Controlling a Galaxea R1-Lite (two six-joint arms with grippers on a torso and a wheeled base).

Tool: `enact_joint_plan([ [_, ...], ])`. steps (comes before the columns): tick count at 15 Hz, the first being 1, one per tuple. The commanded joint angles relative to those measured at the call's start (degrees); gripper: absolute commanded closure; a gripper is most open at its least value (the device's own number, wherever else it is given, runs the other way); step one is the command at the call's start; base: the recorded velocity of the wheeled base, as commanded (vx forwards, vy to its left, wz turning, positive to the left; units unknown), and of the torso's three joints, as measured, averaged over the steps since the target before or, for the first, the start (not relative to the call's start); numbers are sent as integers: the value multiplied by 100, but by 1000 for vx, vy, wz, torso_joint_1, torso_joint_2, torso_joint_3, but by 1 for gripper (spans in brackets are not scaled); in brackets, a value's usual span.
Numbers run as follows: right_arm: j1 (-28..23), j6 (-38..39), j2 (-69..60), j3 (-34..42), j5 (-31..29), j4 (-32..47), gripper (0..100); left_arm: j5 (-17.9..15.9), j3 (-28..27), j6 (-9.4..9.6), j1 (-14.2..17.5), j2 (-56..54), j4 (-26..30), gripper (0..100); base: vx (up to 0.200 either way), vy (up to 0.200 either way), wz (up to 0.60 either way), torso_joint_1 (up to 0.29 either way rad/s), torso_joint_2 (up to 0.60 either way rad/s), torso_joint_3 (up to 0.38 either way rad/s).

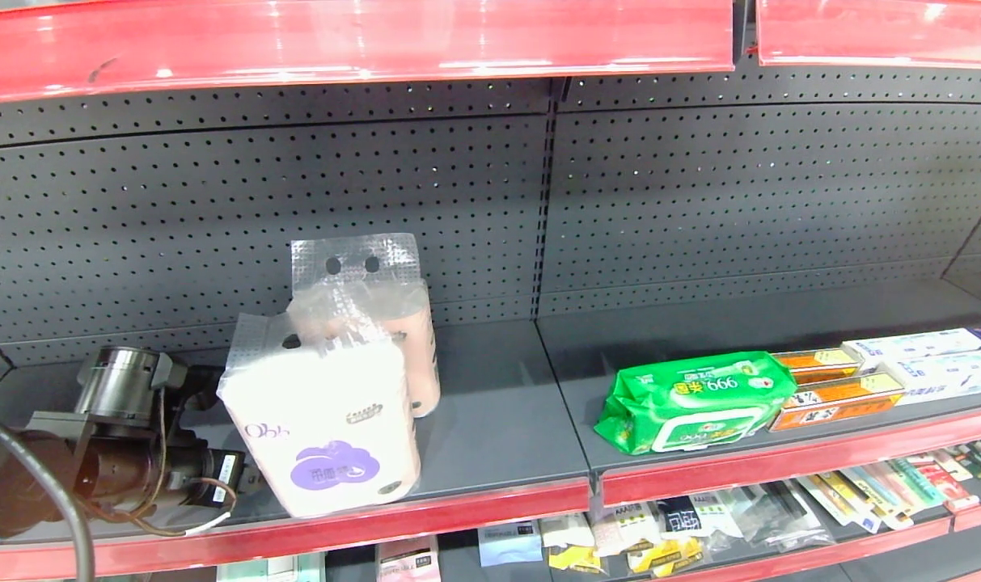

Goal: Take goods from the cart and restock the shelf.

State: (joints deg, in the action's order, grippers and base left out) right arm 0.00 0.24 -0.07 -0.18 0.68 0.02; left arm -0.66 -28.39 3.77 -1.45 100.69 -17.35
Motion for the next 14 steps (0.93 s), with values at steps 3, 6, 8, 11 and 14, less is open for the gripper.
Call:
enact_joint_plan([
  [3, 0, 2, 7, 1, 2, 6, 0, -4, -8, 1, -92, 29, -6, 0, 0, 0, 0, 0, 0, 0],
  [6, 0, 2, 7, 1, 2, 6, 0, -4, -26, 1, -119, 38, -6, 0, 0, 0, 0, 0, 0, 0],
  [8, 0, -7, 7, 1, 2, -2, 0, -4, -26, 1, -127, 64, -6, 0, 0, 0, 0, 0, 0, 0],
  [11, 0, 2, 7, 1, 2, -2, 0, -4, -61, 1, -163, 73, -6, 0, 0, 0, 0, 0, 0, 0],
  [14, 0, 2, 7, 1, 2, -2, 0, -4, -88, 1, -198, 108, -6, 0, 0, 0, 0, 0, 0, 0],
])
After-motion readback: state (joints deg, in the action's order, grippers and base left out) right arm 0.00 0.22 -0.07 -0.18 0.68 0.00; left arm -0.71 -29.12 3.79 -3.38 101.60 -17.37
